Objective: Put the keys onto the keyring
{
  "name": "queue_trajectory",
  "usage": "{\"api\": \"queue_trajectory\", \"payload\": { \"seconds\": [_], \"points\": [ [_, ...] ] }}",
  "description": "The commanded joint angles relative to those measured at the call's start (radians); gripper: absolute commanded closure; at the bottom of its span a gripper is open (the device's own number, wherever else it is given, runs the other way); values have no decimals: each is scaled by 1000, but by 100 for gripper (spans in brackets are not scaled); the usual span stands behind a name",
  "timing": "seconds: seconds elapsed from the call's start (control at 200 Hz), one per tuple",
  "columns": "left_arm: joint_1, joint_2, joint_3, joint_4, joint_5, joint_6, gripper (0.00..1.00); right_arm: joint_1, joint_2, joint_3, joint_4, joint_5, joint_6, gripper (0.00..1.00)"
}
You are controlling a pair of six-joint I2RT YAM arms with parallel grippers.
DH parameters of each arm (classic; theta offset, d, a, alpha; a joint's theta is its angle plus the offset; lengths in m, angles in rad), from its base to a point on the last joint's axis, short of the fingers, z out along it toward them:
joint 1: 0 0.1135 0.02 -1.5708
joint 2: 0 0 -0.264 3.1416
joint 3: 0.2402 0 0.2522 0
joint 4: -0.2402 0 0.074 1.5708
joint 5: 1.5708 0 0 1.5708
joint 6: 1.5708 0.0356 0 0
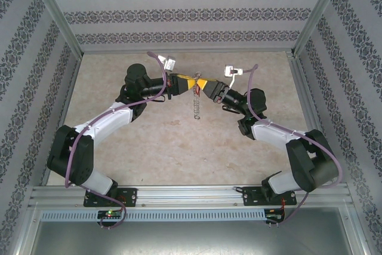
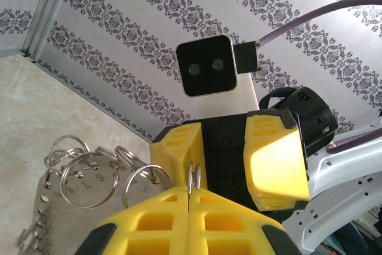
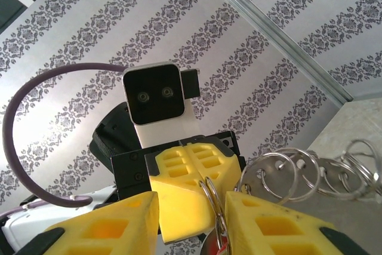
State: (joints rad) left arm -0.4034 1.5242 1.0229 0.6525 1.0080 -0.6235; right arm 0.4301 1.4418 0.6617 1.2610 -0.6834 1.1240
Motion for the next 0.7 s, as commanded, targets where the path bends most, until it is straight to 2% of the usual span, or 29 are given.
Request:
{"api": "queue_trajectory", "payload": {
  "seconds": [0.0, 0.175, 0.385, 0.58, 0.695],
  "points": [
    [14, 5, 24, 75, 16, -20, 100, 13, 11, 21, 57, -33, -5, 66],
    [14, 7, 23, 75, 16, -21, 100, 13, 15, 21, 56, -29, -7, 77],
    [14, 10, 24, 64, 11, -19, 100, 4, 15, 12, 49, -29, -11, 100],
    [31, -8, 35, -51, -42, 32, 100, -33, 15, 9, 16, -31, 4, 100],
    [60, -30, 39, -136, -67, 76, 84, -53, 21, 22, -26, -58, 5, 100]
  ]
}}
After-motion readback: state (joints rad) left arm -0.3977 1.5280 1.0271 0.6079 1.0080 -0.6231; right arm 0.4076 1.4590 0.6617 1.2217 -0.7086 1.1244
